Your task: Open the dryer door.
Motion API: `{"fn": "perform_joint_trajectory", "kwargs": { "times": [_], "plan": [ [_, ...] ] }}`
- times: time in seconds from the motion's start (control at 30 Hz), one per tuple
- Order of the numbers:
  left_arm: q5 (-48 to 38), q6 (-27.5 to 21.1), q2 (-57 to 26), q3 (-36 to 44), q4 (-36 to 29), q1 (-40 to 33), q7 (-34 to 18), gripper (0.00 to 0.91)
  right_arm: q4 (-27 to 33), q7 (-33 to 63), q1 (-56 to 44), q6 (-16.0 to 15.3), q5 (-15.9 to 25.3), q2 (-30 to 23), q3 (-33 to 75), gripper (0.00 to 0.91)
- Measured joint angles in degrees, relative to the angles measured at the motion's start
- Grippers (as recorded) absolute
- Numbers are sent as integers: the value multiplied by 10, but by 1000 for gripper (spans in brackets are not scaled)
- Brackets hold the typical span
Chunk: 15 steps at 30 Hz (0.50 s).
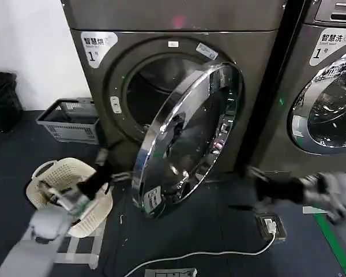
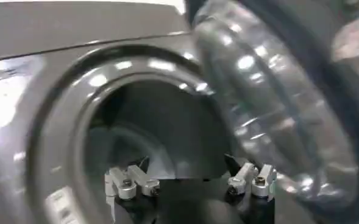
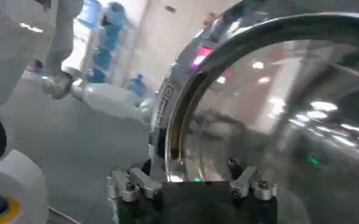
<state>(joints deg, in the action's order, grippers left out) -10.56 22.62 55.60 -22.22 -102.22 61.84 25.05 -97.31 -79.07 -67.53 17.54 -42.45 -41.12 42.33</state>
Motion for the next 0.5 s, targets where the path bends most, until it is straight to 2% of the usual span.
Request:
{"fn": "perform_joint_trajectory", "kwargs": {
  "times": [0.13, 0.2, 0.27, 0.37, 0.43, 0.5],
  "plan": [
    [0, 17, 2, 62, 12, -35, 0, 907, -23, 25, -155, 41, -10, -45, 177, 907],
    [-2, 26, 2, 90, 22, -55, -3, 907, -33, 69, -220, 65, 3, -80, 263, 907],
    [-3, 35, 4, 118, 30, -75, -4, 907, -39, 117, -270, 87, 37, -117, 333, 907],
    [14, 45, 12, 160, 49, -110, -8, 907, -36, 246, -322, 106, 122, -177, 424, 907],
    [21, 49, 19, 188, 63, -133, -13, 907, -26, 337, -343, 101, 168, -211, 476, 907],
    [26, 52, 26, 216, 74, -154, -15, 907, -16, 424, -356, 90, 195, -237, 521, 907]
  ]
}}
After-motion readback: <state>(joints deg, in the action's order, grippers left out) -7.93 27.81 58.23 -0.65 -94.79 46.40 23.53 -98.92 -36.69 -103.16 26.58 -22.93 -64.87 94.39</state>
